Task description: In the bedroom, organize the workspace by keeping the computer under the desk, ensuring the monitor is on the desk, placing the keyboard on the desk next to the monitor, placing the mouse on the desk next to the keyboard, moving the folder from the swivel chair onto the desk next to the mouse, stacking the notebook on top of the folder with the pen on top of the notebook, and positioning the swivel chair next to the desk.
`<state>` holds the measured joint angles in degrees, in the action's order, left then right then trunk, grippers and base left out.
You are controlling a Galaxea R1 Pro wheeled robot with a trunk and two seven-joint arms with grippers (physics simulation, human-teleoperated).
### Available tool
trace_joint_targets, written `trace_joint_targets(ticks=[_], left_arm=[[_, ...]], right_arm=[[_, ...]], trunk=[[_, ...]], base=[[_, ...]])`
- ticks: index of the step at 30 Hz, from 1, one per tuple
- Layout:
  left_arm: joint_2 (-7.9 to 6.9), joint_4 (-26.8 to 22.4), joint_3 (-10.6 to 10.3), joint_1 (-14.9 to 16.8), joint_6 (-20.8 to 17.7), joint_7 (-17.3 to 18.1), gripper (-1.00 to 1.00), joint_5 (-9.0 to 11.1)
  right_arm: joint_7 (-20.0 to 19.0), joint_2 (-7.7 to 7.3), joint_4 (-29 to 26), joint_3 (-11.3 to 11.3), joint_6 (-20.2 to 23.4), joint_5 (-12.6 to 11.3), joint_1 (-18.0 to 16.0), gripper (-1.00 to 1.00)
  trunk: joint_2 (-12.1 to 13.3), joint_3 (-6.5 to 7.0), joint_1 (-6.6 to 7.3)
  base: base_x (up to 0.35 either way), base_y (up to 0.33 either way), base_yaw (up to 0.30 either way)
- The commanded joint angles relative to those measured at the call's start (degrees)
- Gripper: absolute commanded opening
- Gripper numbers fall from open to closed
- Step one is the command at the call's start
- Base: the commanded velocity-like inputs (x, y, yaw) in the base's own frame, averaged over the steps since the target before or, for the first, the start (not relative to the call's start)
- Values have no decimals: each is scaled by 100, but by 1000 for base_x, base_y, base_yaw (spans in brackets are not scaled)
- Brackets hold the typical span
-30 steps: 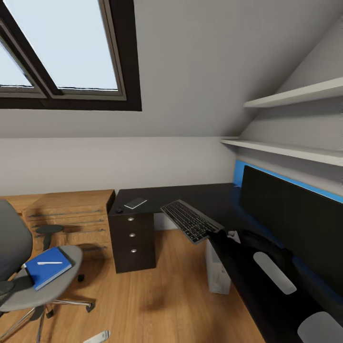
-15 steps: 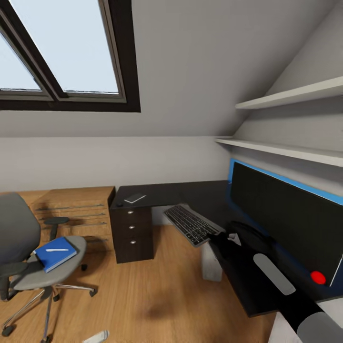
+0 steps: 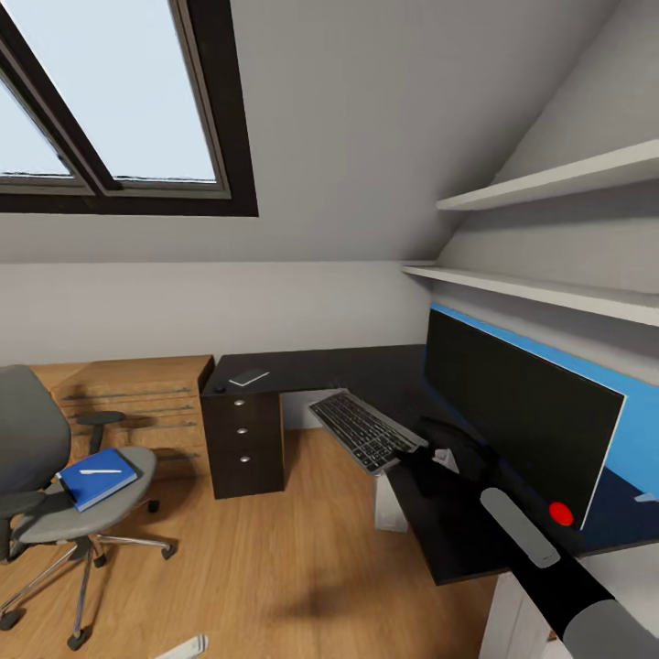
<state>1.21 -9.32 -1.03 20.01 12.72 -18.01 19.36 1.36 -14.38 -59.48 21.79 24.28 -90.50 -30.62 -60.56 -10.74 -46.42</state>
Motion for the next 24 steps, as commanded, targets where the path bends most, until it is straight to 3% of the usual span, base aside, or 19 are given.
trace_joint_targets(ticks=[1, 5, 24], left_arm=[[-4, 1, -12, 3, 20, -17, 100, 33], [-1, 1, -12, 1, 20, -18, 100, 33], [2, 1, -12, 3, 20, -10, 100, 33]], right_arm=[[4, 250, 4, -6, -942, 140, -7, -100], [4, 457, 31, -7, -1649, 178, -6, -100], [9, 459, 173, -8, -1687, 194, -12, -100]], trunk=[[-6, -8, -1], [-6, -8, -1], [-6, -8, -1]], base=[[0, -3, 0], [0, -1, 0], [-29, -28, 0]])
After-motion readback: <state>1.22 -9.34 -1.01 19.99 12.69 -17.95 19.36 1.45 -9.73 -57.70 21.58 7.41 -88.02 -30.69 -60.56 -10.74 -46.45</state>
